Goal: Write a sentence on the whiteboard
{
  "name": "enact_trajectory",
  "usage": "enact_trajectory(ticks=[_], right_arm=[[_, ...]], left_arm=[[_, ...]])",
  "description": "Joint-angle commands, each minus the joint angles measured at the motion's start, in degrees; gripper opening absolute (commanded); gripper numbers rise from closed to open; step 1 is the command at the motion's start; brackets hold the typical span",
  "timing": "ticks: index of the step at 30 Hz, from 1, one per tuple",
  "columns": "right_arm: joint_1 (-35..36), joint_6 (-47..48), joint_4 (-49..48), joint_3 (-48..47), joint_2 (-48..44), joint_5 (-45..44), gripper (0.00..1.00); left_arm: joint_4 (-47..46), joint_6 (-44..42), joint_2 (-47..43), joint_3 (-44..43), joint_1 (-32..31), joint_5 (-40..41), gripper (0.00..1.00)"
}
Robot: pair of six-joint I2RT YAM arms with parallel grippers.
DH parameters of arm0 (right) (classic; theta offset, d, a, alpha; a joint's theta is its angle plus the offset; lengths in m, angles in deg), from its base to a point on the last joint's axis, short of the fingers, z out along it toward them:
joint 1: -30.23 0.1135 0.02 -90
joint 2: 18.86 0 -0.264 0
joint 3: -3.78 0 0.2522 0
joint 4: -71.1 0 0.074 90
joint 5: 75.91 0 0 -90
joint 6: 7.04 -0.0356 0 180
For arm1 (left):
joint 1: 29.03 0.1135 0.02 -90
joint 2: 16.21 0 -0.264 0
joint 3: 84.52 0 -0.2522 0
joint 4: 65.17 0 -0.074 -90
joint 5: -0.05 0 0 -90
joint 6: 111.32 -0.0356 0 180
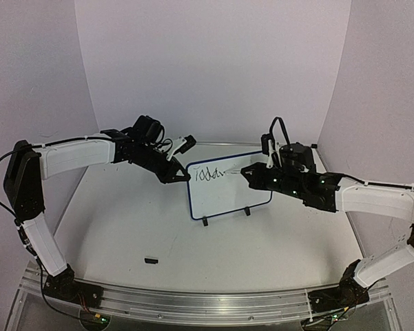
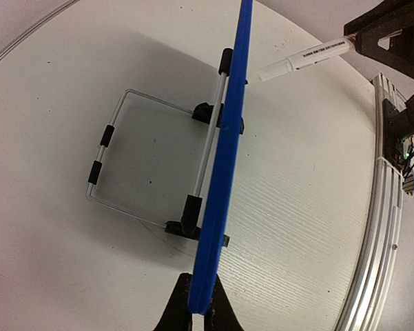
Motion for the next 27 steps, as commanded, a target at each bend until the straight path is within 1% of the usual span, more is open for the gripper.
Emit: enact_trajectory(ticks=[1, 5, 11, 21, 27], right_arm=[[-0.3, 0.4, -1.5, -2.6, 1.7, 0.0, 0.00], [-0.4, -0.2, -1.5, -2.4, 2.5, 1.5, 0.00], [-0.4, -0.6, -1.6, -1.7, 3.9, 1.5, 0.00], [-0.4, -1.2, -3.7, -2.4, 6.7, 3.5, 0.00], [-0.4, -1.7, -3.1, -1.8, 3.6, 4.3, 0.00]], left_arm=[[2.4, -2.1, 0.8, -1.5, -0.3, 2.9, 0.00], [2.5, -2.1, 0.8, -1.5, -0.3, 2.9, 0.00], [2.5, -2.1, 0.8, -1.5, -0.3, 2.9, 0.00], [2.4, -2.0, 0.7, -1.5, -0.3, 2.8, 0.00], [2.5, -1.7, 0.8, -1.5, -0.3, 2.9, 0.00]])
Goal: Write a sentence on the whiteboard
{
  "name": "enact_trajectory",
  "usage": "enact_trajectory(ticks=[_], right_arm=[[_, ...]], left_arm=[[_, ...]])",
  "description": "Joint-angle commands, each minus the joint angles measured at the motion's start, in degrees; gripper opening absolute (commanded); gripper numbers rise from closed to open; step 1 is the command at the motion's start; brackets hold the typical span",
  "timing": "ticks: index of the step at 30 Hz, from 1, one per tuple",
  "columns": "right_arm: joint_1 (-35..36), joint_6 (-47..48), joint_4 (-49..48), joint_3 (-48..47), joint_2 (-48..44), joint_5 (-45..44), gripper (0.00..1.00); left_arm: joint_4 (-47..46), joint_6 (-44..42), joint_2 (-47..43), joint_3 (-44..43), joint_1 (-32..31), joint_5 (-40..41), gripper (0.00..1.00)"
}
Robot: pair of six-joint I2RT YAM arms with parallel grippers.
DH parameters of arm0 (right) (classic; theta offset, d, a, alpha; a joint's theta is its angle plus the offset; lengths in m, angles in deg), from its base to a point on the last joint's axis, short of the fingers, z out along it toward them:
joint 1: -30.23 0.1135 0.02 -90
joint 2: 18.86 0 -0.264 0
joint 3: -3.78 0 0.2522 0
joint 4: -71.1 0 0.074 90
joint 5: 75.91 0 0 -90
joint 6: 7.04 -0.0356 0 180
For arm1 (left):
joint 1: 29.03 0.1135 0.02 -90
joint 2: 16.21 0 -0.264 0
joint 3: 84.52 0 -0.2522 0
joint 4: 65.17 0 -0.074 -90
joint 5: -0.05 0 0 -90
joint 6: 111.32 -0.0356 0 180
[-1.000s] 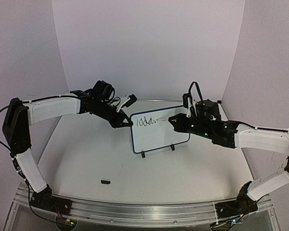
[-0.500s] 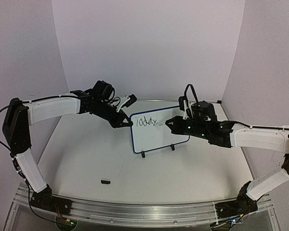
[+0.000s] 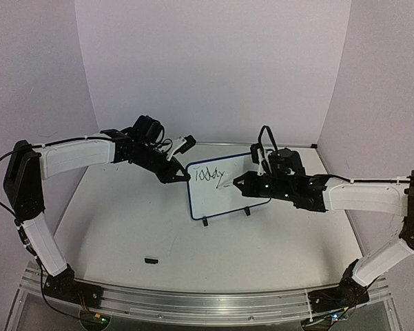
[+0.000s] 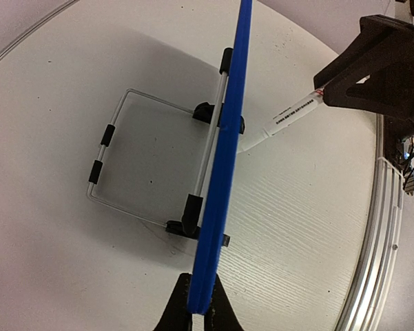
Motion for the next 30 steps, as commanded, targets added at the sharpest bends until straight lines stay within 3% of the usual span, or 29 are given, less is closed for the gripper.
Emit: enact_trajectory(ticks=[1, 5, 9, 13, 15, 17, 24, 30], right_arm=[[-0.4, -0.7, -2.0, -1.1, -3.6, -0.3, 0.00], [-0.4, -0.4, 2.7, -0.6, -8.6, 0.8, 0.00], [-0.4, 0.2, 7.7, 0.1, -13.5, 2.6, 0.00], [-1.4, 2.0, 11.8, 0.5, -17.1, 7.0, 0.00], [-3.1, 2.6, 12.2, 0.7, -18.4, 11.1, 0.00], [-4.9, 3.1, 12.2, 0.9, -19.3, 16.8, 0.00], [-6.9, 3.2, 9.2, 0.0, -20.9, 32.0, 0.00], [-6.9, -4.3, -5.2, 1.6, -20.2, 40.0, 0.00]], left_arm=[[2.5, -1.7, 0.7, -1.5, -0.3, 2.7, 0.01], [2.7, -1.3, 0.6, -1.6, -0.3, 2.7, 0.10], [2.7, -1.2, -0.4, -0.9, -0.2, 3.4, 0.30], [2.1, -0.6, -2.7, 0.3, -0.1, 4.6, 0.59], [1.4, 0.2, -4.7, 1.3, -0.1, 5.1, 0.78], [0.6, 1.2, -7.0, 2.0, -0.1, 6.1, 0.86], [-9.1, 12.1, -20.5, 8.8, -0.5, 7.6, 0.90], [-25.9, 29.5, -28.3, 15.3, -1.8, -2.7, 0.91]])
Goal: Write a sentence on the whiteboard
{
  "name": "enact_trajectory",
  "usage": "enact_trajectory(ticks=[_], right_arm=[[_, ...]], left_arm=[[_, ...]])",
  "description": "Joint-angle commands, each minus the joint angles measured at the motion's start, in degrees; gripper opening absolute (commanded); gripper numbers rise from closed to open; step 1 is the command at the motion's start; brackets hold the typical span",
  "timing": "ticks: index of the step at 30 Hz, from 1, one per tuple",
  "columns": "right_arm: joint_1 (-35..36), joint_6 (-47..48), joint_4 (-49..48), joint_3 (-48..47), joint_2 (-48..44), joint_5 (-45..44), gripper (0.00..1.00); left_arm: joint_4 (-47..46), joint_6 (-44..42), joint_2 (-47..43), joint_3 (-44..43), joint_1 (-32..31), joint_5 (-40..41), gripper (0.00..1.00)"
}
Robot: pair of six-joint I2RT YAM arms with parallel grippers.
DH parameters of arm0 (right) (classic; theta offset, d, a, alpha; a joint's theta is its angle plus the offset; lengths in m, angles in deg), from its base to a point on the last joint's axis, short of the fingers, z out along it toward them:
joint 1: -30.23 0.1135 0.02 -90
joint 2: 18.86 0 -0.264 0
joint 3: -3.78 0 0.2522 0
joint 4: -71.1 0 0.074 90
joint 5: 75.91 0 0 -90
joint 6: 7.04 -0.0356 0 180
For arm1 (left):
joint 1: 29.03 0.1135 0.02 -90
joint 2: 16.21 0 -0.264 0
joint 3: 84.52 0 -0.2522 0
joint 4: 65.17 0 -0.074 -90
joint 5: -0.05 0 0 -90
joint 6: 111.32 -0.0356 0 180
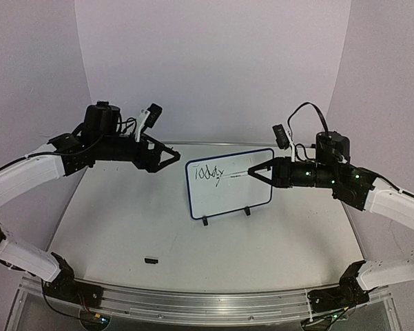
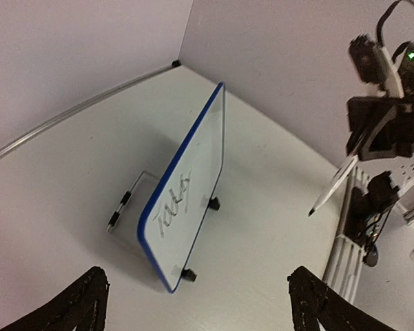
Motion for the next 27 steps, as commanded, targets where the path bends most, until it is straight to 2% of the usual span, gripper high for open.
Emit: enact_trajectory(ticks=[1, 4, 8, 14, 17, 20, 27], right_arm=[[0.1, -6.3, -15.4, 1.3, -0.2, 9.3, 0.00], [0.2, -10.5, -22.6, 2.0, 1.1, 11.4, 0.00], [0.2, -12.7, -25.6, 1.6, 2.1, 13.0, 0.00], [0.2, -13.2, -26.3, 1.3, 1.6, 13.1, 0.00], [0.2, -13.3, -26.4, 1.4, 1.6, 13.0, 0.00], [0.2, -13.5, -26.4, 1.4, 1.7, 13.0, 0.00], [0.2, -13.3, -26.5, 1.4, 2.4, 12.9, 0.00]], left_arm=[[-17.4, 15.7, -2.7, 3.0, -1.6, -9.4, 0.92], [-22.7, 19.2, -0.5, 2.5, -4.0, -15.4, 0.93], [-25.9, 21.2, 3.0, 0.2, -6.2, -21.5, 0.95], [-26.3, 21.5, 7.5, -3.7, -9.3, -23.8, 0.94], [-26.6, 21.6, 9.1, -5.2, -9.7, -24.9, 0.85], [-27.1, 22.1, 10.6, -6.7, -10.3, -25.6, 0.72], [-27.0, 22.2, 12.5, -8.4, -11.1, -26.8, 0.48]])
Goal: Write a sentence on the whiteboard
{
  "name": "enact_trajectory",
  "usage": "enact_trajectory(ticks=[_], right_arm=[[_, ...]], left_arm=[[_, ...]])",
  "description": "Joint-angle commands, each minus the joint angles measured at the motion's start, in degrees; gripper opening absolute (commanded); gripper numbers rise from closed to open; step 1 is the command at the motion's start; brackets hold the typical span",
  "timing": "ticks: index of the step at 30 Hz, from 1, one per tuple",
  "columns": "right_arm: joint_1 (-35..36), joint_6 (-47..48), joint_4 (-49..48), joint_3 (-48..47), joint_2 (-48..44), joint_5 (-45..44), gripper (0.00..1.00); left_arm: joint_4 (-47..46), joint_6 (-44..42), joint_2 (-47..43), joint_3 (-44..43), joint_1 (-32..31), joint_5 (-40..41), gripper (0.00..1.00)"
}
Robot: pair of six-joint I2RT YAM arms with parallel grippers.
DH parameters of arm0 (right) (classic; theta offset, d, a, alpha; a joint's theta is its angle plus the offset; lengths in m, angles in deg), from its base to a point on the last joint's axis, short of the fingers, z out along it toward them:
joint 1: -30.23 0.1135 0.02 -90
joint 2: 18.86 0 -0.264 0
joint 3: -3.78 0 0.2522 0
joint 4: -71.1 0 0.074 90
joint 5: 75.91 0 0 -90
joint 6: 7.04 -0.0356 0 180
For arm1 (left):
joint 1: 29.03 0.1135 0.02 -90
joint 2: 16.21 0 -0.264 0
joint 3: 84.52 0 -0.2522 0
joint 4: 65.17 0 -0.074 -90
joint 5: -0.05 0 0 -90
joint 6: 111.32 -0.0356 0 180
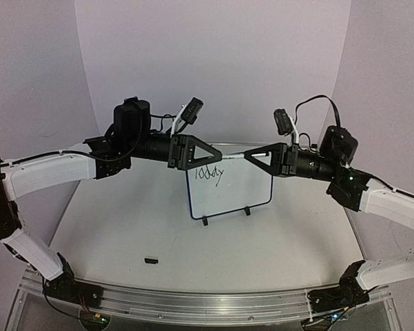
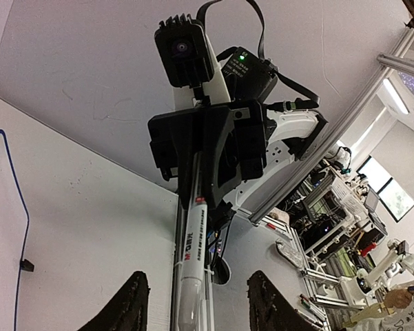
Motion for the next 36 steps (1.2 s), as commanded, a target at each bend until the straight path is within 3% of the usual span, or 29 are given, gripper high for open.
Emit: enact_trajectory(ticks=[1, 9, 14, 17, 21, 24, 36], right_arm=[[0.2, -0.3, -2.9, 0.0, 0.4, 0.8, 0.00], [0.2, -0.2, -2.8, 0.0, 0.6, 0.4, 0.00], [0.2, -0.2, -1.9, 0.1, 0.6, 1.2, 0.00], [0.2, 1.5, 2.2, -0.6, 0.2, 2.1, 0.04], [0.2, 4.5, 9.0, -3.0, 0.0, 4.1, 0.26], [0.2, 7.5, 15.4, -5.6, 0.5, 5.7, 0.38], [0.2, 8.7, 17.2, -10.0, 4.2, 9.4, 0.45]], left_arm=[[-2.0, 0.3, 0.8, -3.1, -0.5, -2.1, 0.44], [-1.2, -0.2, 0.5, -2.8, -0.6, -2.0, 0.27], [-1.5, -0.1, 0.1, -2.4, -0.6, -1.0, 0.01], [-2.0, -0.3, -0.3, -1.8, -0.6, -1.0, 0.00], [-0.8, -0.6, 0.2, -2.1, -0.6, -2.3, 0.00], [1.0, -0.9, 1.1, -3.3, -0.6, -4.2, 0.00], [1.7, -0.2, 3.6, -4.2, -0.8, -5.3, 0.00]])
